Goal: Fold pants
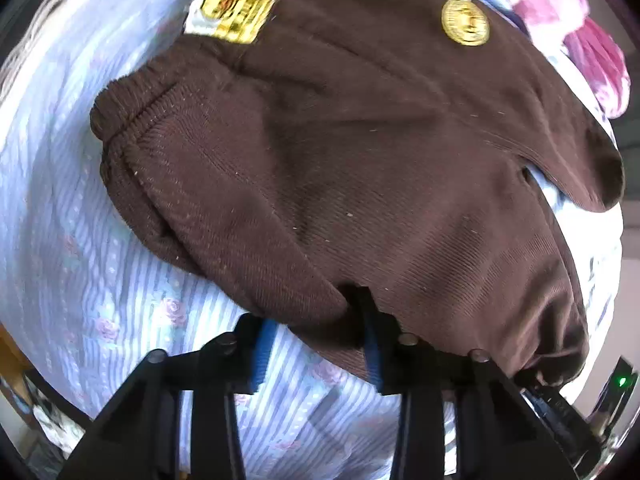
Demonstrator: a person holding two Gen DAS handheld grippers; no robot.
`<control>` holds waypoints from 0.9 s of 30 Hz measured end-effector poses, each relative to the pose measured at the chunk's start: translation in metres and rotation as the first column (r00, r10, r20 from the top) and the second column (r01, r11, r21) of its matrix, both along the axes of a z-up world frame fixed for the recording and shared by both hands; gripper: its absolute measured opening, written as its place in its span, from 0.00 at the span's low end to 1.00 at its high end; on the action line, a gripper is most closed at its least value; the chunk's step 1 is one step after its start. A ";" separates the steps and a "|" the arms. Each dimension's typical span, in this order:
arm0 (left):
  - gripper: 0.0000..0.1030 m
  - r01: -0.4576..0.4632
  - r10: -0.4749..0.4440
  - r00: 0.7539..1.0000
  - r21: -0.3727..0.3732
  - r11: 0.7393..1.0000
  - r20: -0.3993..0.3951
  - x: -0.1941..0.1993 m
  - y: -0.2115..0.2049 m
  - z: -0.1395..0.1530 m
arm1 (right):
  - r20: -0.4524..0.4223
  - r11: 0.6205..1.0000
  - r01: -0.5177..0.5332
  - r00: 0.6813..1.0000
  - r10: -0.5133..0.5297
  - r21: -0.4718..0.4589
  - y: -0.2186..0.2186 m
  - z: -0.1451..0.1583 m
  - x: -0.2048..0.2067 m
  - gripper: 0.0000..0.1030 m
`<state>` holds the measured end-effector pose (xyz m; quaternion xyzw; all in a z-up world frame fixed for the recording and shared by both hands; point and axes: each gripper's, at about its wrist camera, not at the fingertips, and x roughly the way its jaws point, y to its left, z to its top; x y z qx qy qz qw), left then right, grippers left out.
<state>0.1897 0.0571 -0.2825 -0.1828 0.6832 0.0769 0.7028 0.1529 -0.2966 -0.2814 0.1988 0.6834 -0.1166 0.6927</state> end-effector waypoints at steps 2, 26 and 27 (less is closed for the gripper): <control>0.33 0.023 -0.023 0.999 0.023 0.999 0.022 -0.008 -0.006 0.012 | 0.021 0.999 0.016 1.000 -0.016 0.040 -0.002 0.007 -0.004 0.15; 0.28 0.002 0.002 0.938 -0.012 1.000 0.346 0.019 0.009 0.201 | 0.520 0.998 -0.019 0.854 -0.012 0.053 -0.010 0.212 0.092 0.10; 0.28 -0.003 0.008 0.940 -0.014 1.000 0.341 0.032 0.010 0.203 | 0.525 0.999 -0.018 0.851 -0.010 0.049 -0.011 0.217 0.097 0.10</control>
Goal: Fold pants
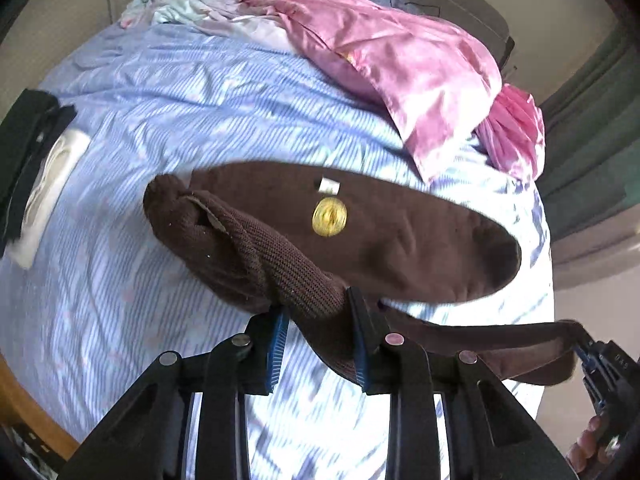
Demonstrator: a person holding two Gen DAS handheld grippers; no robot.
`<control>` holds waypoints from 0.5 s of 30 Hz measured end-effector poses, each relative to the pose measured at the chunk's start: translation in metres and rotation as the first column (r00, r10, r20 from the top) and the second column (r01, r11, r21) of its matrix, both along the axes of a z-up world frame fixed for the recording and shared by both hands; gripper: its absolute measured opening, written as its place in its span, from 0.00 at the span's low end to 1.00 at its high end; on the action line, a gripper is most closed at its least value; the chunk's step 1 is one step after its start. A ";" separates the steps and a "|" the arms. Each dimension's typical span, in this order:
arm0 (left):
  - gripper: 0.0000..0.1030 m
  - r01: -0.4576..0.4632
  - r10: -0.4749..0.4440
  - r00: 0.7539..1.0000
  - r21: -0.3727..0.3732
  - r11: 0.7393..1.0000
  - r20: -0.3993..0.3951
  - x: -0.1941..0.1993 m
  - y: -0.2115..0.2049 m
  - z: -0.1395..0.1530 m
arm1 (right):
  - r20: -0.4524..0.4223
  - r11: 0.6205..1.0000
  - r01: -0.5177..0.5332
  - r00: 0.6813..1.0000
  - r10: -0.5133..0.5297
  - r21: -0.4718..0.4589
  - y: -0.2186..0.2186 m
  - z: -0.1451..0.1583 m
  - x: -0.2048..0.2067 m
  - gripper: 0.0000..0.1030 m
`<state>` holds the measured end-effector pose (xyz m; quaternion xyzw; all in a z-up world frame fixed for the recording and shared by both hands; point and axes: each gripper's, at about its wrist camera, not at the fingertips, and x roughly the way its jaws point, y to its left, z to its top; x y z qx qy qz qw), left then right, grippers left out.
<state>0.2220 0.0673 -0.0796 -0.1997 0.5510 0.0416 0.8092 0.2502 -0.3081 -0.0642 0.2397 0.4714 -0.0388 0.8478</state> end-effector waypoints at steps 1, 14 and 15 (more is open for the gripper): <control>0.28 -0.004 0.004 1.000 -0.001 1.000 -0.002 0.015 0.002 -0.002 | 0.008 1.000 0.001 1.000 -0.001 -0.005 0.002 0.003 0.013 0.10; 0.31 -0.019 0.028 0.987 0.056 0.998 -0.155 0.169 0.005 -0.079 | -0.134 1.000 -0.028 0.991 0.027 -0.009 0.015 -0.076 0.181 0.10; 0.32 -0.019 0.030 0.986 0.065 0.998 -0.164 0.173 0.005 -0.086 | -0.140 0.999 -0.042 0.989 0.039 -0.016 0.017 -0.080 0.188 0.10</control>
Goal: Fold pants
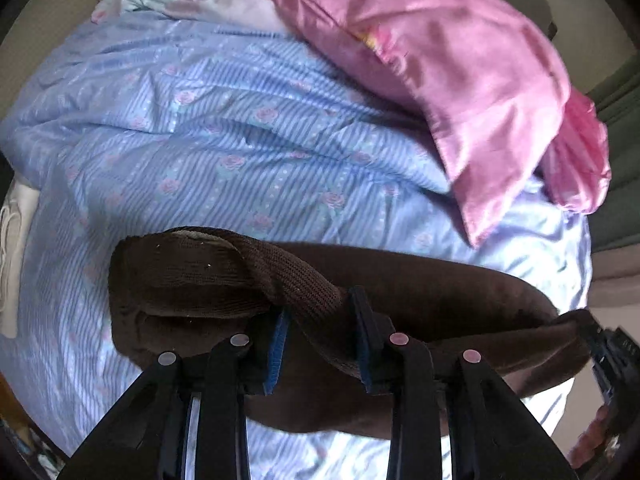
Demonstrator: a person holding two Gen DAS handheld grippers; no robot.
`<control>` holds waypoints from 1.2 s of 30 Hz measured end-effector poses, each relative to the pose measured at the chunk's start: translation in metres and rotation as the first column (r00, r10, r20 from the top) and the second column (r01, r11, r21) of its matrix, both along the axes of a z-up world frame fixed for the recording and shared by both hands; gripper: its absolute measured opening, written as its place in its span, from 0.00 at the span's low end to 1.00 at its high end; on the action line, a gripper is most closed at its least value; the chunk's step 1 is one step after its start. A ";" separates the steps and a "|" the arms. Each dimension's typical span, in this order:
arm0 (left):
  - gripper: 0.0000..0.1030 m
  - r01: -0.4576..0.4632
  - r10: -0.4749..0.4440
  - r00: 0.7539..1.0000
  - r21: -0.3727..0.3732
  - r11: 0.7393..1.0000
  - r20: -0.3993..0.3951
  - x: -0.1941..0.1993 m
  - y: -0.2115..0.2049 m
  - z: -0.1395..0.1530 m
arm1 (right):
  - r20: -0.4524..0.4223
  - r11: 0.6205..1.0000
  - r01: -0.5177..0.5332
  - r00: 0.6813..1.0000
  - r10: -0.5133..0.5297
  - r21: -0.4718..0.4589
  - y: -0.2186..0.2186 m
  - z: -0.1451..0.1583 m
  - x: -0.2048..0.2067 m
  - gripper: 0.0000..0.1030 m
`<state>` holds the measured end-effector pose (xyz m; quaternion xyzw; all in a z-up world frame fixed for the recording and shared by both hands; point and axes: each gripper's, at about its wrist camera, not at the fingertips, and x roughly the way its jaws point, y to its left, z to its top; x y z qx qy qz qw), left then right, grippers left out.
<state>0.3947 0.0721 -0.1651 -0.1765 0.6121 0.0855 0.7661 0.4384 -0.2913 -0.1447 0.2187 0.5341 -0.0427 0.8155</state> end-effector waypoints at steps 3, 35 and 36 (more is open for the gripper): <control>0.41 -0.003 0.003 1.000 0.028 1.000 -0.029 0.007 0.003 -0.013 | -0.009 0.998 -0.046 0.999 0.046 -0.047 0.012 -0.009 0.019 0.11; 0.78 0.352 -0.414 0.902 0.348 0.869 0.121 -0.061 -0.094 0.010 | 0.083 0.859 -0.423 0.883 0.463 -0.288 -0.026 -0.003 -0.029 0.62; 0.78 0.348 -0.409 0.904 0.342 0.873 0.124 -0.058 -0.095 0.010 | 0.074 0.851 -0.437 0.876 0.476 -0.290 -0.024 -0.006 -0.027 0.61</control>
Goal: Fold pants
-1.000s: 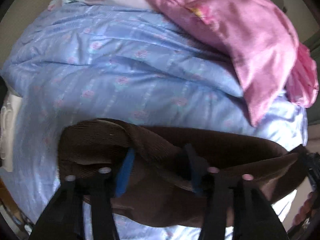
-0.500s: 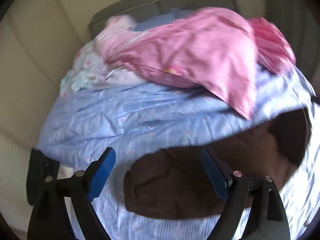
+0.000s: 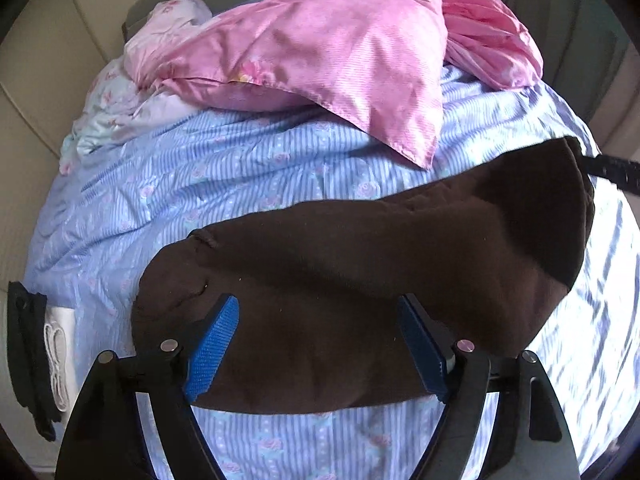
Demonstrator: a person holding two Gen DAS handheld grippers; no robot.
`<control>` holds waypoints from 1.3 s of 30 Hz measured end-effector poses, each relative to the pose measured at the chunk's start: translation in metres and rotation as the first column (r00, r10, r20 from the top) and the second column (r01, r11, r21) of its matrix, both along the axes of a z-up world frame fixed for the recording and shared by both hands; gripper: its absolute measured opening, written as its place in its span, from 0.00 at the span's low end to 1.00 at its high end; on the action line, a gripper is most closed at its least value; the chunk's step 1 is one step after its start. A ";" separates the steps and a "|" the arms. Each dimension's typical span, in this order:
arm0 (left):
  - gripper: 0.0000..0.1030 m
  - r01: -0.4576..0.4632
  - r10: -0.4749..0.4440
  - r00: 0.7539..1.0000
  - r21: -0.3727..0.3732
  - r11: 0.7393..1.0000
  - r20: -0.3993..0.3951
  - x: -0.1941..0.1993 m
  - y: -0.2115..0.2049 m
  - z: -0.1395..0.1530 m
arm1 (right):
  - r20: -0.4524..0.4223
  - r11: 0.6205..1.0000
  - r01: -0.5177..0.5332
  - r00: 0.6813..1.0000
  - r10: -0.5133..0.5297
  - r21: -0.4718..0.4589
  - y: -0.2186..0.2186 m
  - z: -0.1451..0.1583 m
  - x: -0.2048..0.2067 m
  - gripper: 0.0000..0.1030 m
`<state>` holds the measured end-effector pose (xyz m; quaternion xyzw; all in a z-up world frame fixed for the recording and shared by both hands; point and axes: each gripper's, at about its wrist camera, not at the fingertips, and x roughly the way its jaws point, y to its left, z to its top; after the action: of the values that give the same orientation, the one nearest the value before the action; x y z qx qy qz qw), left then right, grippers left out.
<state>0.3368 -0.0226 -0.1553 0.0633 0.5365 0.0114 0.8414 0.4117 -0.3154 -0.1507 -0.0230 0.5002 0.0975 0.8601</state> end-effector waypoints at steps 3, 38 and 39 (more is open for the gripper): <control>0.78 -0.004 0.004 1.000 0.003 1.000 0.005 0.006 -0.003 -0.002 | -0.041 1.000 -0.022 0.999 0.021 -0.016 0.002 -0.012 0.010 0.60; 0.83 -0.146 0.173 0.979 0.220 0.965 -0.112 0.080 0.015 -0.077 | -0.049 0.957 0.151 0.985 -0.168 -0.248 0.006 -0.020 0.023 0.45; 0.78 -0.138 0.158 0.985 0.222 0.965 -0.075 0.075 0.015 -0.066 | 0.009 0.947 0.167 0.985 -0.171 -0.274 0.009 -0.006 0.017 0.52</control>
<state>0.4118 -0.0078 -0.2213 0.1146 0.5734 0.1298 0.8008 0.4282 -0.3067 -0.1567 -0.0978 0.5155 -0.0463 0.8500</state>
